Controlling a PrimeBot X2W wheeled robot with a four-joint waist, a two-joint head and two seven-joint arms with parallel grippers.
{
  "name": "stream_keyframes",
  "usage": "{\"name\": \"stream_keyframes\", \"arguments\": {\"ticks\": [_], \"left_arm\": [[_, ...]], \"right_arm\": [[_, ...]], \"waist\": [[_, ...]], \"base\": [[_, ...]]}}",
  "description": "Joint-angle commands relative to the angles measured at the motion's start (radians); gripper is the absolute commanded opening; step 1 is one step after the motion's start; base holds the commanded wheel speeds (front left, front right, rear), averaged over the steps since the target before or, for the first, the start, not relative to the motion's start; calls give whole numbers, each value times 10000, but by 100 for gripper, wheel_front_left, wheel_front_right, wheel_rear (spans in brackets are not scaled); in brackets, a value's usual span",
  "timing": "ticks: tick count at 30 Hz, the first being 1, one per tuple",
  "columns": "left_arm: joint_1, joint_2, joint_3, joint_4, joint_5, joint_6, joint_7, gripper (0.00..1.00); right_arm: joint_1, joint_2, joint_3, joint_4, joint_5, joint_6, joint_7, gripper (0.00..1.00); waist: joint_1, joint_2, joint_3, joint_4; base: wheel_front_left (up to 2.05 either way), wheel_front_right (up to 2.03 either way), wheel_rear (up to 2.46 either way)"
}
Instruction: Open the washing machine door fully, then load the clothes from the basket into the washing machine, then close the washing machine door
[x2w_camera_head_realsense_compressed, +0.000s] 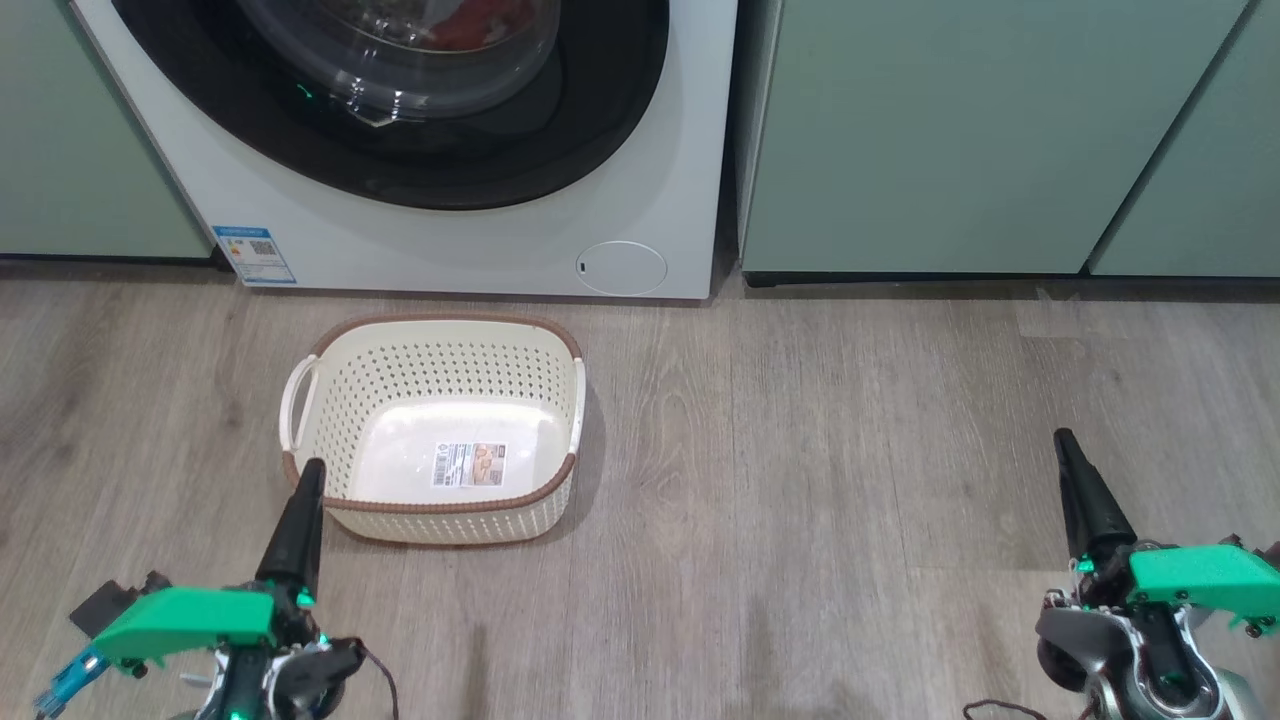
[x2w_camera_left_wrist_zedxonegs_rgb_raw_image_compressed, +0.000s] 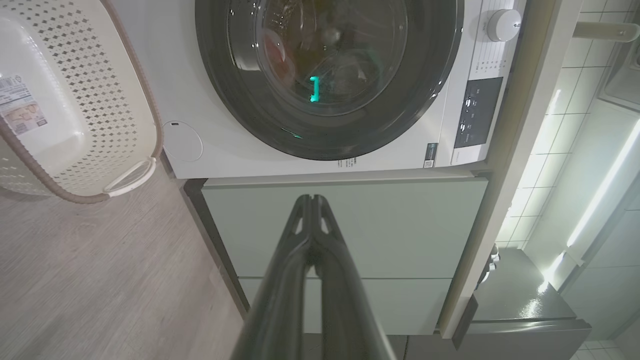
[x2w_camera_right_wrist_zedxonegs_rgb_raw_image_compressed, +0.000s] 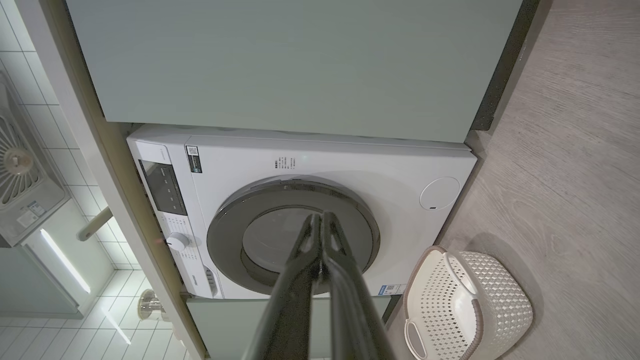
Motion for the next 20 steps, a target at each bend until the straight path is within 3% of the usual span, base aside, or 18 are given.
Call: {"name": "stream_keyframes", "arguments": {"ticks": [1,20], "left_arm": [[-577,139,400,-289,-271,-81,97,0],[-599,143,444,-281,-569,-104,173,0]], "right_arm": [[-534,-56,161,-320,280,0,123,0],[-553,-56,160,-318,575,0,201,0]], "waist": [[-1,0,0,-1],[-1,0,-1,-6]], "base": [[0,0,0],[0,0,0]]}}
